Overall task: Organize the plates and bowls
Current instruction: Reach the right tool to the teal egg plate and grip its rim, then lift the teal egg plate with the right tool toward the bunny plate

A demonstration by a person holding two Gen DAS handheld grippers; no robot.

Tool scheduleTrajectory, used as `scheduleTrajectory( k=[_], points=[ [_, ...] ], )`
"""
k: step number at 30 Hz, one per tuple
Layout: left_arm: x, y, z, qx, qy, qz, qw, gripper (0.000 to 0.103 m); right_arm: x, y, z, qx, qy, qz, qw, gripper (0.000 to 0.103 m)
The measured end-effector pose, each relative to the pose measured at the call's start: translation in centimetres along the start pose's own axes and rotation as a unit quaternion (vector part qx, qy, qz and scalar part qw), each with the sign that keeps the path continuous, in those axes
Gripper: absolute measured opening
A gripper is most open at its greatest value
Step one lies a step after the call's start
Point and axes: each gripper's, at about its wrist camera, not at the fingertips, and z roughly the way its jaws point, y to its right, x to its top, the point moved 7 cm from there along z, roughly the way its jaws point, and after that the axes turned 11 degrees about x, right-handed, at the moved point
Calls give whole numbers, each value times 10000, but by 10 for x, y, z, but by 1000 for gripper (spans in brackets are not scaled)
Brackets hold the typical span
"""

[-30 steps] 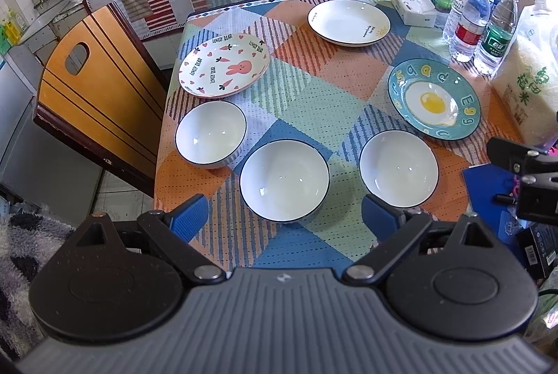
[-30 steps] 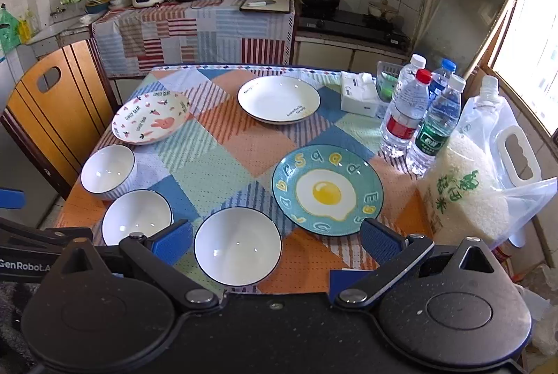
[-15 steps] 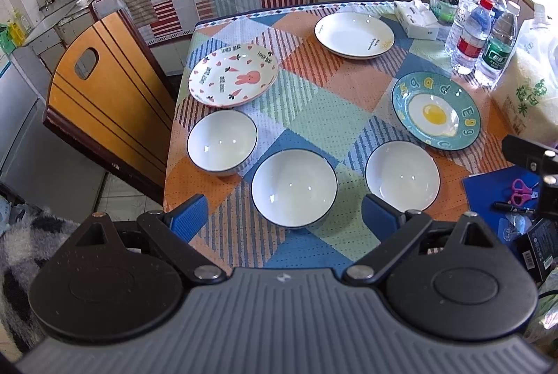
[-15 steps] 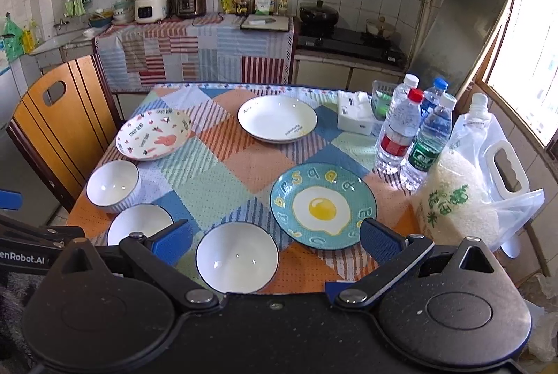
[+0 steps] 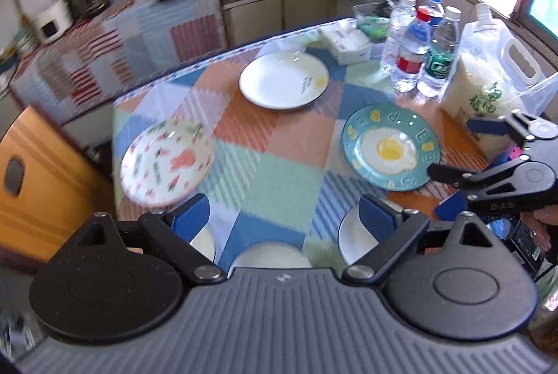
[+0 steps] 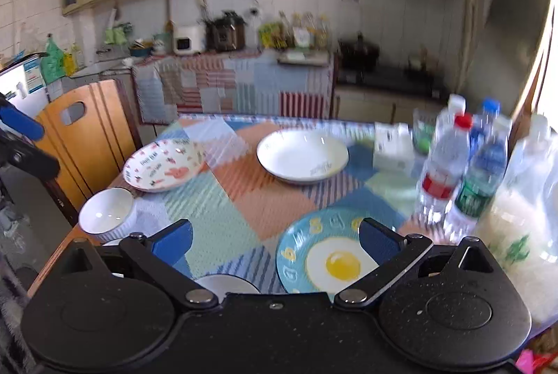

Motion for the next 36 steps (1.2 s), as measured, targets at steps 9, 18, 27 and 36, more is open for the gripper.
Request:
scheduleTrajectory(
  k=[9,18,27,36],
  points=[
    [45,49,121,-316,-349,77,9989,93,-39,97,60,-459,-396,1905,9798,93],
    [27,105,223,-639,-780,-133,9948,76,-72,158,94,-1230,-354,2649,9557,81],
    [0,115,268,-1320,-1418,-440,9801,53,-105,165,103,-1012,-235,3362,9360,49],
    [-10,137,269,-1934,-1306,-598,9705,17,-121,180,93,-532,279,3824,9220,14]
  ],
)
